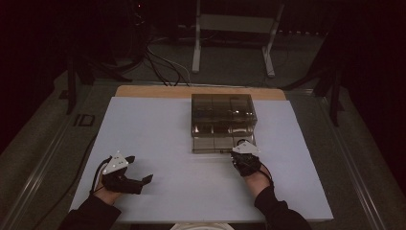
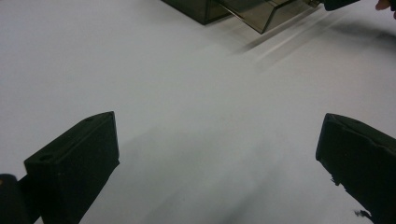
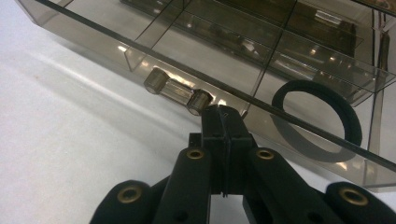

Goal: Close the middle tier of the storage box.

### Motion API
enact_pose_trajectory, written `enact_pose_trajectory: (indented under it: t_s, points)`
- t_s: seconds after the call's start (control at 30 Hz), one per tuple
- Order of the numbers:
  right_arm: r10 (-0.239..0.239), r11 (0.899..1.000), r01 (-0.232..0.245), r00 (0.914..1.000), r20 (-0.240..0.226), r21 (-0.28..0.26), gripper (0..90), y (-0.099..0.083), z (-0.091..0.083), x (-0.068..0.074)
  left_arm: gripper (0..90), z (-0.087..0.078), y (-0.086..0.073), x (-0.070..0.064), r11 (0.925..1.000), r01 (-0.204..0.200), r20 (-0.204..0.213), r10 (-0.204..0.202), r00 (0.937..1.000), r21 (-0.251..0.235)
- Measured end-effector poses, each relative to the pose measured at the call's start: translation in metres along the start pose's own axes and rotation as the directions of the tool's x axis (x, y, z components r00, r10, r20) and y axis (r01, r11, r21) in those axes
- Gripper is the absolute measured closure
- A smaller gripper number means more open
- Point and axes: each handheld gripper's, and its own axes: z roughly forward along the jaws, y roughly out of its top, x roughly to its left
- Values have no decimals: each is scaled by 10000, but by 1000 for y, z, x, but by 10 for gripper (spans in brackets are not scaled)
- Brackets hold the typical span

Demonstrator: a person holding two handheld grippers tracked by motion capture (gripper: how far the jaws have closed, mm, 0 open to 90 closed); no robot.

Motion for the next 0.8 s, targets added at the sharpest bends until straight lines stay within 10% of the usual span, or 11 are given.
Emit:
enact_pose_trajectory:
  t_s: [0.8]
  points:
    - [71,10000,-71,10000,33,-54,900,5,0,-3,9,0,0,0,10000,5,-18,-5,10000,24]
